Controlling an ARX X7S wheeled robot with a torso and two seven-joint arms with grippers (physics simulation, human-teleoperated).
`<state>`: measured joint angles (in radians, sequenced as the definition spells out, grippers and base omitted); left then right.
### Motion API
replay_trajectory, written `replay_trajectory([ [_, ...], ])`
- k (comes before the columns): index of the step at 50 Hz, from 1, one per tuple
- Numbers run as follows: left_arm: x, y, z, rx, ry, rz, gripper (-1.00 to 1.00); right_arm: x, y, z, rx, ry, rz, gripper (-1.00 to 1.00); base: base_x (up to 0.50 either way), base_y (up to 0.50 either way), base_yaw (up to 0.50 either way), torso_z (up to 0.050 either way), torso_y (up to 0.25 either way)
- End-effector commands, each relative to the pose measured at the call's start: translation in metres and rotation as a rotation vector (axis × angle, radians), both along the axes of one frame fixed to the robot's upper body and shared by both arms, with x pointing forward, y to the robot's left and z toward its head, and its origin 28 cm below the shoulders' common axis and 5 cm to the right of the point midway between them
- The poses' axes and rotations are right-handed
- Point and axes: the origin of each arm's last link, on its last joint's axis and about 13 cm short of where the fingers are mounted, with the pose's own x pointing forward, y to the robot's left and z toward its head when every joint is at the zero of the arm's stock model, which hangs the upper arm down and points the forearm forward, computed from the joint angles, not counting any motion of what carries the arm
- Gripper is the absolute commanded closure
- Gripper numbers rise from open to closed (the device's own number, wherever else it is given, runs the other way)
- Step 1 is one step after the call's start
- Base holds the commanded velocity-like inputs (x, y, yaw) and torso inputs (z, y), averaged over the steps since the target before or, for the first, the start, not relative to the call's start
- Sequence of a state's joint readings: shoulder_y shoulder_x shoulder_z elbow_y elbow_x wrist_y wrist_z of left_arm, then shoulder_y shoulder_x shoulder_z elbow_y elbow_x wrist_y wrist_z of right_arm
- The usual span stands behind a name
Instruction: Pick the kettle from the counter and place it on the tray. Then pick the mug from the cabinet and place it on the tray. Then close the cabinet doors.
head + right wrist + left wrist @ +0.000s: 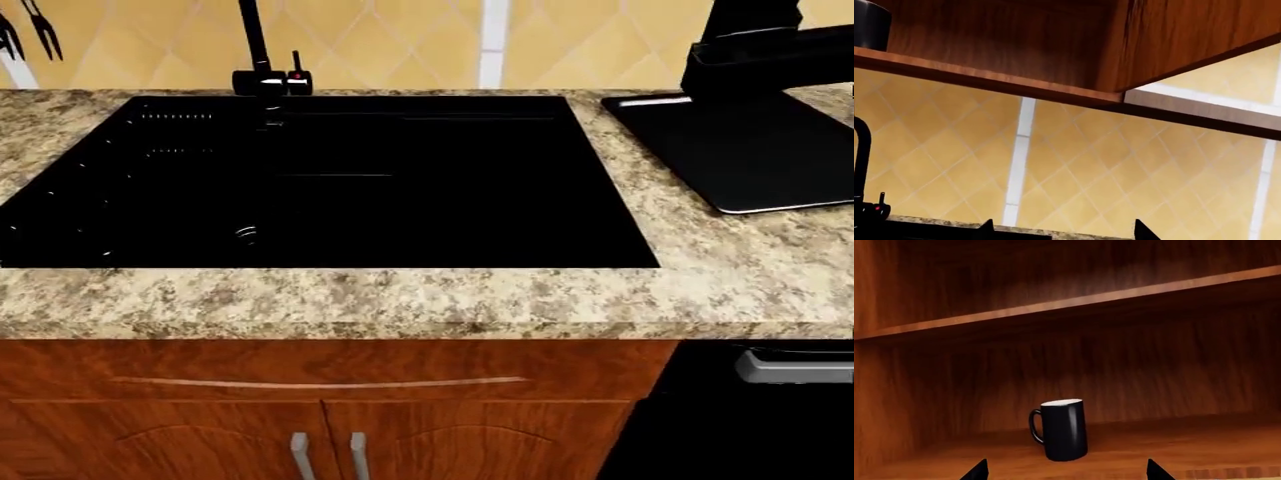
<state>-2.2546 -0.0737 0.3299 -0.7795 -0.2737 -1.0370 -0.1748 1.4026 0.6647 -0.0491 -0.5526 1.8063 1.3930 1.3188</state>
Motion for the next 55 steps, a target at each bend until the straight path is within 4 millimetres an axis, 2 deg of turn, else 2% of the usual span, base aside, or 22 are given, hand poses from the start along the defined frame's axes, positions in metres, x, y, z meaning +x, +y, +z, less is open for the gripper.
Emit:
replay_trajectory([
  [1, -0.006, 0.006, 0.009, -0.004, -0.021, 0.021, -1.0, -0.002, 0.0, 0.006, 0.001, -0.001, -0.001, -1.0, 0.5, 0.0, 0.0, 0.0, 0.0],
  [15, -0.011, 0.017, 0.017, -0.014, -0.051, 0.076, -1.0, -0.002, 0.001, 0.003, -0.004, 0.007, 0.008, -1.0, 0.5, 0.0, 0.0, 0.0, 0.0],
  [44, -0.005, 0.024, 0.013, -0.015, -0.047, 0.117, -1.0, 0.005, 0.002, -0.005, -0.006, 0.023, 0.014, -1.0, 0.5, 0.0, 0.0, 0.0, 0.001],
  [50, 0.002, 0.026, 0.005, -0.011, -0.009, 0.157, -1.0, 0.005, 0.002, -0.007, 0.0, 0.014, 0.01, -1.0, 0.0, 0.0, 0.0, 0.0, 0.002],
  [55, 0.013, 0.026, -0.01, -0.02, 0.086, 0.187, -1.0, 0.005, 0.002, -0.009, 0.001, 0.014, 0.013, -1.0, 0.0, 0.0, 0.0, 0.0, 0.0],
])
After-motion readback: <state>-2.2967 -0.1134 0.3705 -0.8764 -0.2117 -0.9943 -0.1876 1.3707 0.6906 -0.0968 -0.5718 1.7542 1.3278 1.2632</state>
